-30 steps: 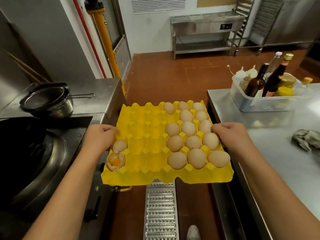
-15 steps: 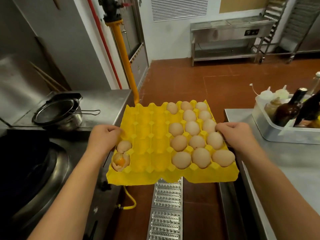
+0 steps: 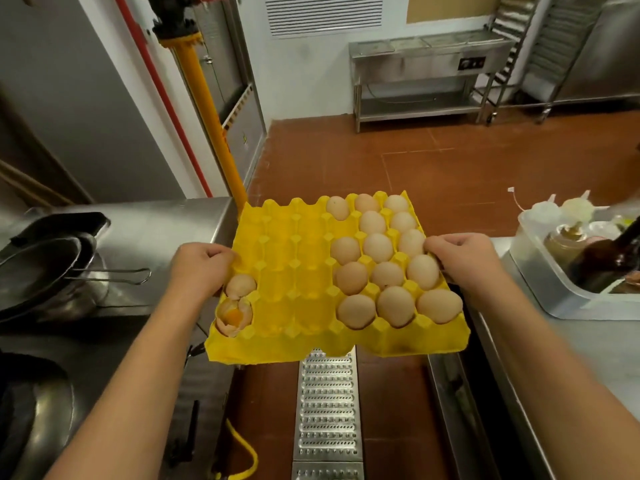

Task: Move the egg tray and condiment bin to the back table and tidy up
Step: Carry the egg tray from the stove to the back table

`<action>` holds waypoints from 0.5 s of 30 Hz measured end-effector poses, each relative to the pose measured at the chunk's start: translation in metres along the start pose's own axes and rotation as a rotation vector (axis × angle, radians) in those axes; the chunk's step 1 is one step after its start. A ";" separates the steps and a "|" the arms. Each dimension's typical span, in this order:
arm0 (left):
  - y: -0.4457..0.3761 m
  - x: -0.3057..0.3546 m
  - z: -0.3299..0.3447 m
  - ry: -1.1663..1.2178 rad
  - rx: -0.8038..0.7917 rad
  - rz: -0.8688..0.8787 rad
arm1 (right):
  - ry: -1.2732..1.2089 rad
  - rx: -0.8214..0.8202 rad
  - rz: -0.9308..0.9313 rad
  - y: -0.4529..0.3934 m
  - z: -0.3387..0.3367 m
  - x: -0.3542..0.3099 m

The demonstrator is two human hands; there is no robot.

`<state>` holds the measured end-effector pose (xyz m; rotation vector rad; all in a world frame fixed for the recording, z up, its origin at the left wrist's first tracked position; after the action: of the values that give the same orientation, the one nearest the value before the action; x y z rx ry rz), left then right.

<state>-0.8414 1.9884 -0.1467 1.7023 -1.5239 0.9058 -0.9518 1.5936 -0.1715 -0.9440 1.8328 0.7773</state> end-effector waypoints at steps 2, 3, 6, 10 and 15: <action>-0.025 0.008 0.013 -0.015 -0.010 0.006 | 0.011 0.036 0.003 -0.019 -0.001 -0.001; -0.036 0.012 0.021 -0.028 -0.018 0.011 | 0.022 0.055 0.007 -0.028 -0.003 0.000; -0.066 0.016 0.047 -0.015 -0.046 0.000 | 0.026 0.078 0.014 -0.058 -0.006 0.006; -0.102 0.026 0.078 -0.031 -0.068 -0.020 | 0.038 0.078 0.011 -0.107 -0.007 0.009; -0.142 0.041 0.097 -0.034 -0.014 -0.049 | 0.021 0.059 -0.030 -0.169 -0.004 0.000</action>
<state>-0.6907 1.8984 -0.1683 1.7453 -1.5009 0.8427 -0.8095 1.5038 -0.1902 -0.9428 1.8455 0.6942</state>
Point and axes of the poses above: each hand's wrist, its own y-axis away from the middle knuckle, its own z-axis out of the palm, x = y × z, the point moved 8 cm from there along -y, towards the middle knuckle, and after that the axes turned 4 degrees about y, right-handed, at the moved point
